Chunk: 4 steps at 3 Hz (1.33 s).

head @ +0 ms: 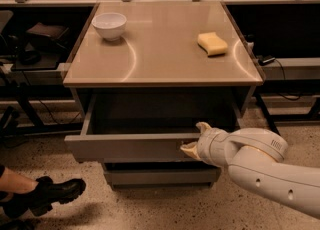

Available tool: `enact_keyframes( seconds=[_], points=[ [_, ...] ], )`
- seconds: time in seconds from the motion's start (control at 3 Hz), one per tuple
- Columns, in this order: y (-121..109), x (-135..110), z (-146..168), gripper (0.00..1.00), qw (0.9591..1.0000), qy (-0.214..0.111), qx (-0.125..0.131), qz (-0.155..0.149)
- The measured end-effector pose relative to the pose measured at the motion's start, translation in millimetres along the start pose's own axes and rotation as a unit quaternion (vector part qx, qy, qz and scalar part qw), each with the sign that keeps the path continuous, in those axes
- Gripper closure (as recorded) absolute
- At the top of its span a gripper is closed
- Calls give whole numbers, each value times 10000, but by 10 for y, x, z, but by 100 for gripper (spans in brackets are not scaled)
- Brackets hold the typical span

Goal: Open top drawer

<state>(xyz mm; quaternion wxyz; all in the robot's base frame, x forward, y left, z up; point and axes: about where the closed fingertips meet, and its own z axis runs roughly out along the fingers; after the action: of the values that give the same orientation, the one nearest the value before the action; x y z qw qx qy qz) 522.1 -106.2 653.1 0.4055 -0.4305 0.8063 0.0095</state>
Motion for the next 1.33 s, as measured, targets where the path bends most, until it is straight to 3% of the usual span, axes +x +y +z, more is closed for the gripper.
enact_keyframes(
  seconds=[0.33,0.67,1.33],
  points=[
    [-1,-2,-2,89,10000,0,0,0],
    [-7,-30,-25,100,10000,-1,2,-1],
    [451,-73,-482,100,9961,-684,-101,-555]
  ],
)
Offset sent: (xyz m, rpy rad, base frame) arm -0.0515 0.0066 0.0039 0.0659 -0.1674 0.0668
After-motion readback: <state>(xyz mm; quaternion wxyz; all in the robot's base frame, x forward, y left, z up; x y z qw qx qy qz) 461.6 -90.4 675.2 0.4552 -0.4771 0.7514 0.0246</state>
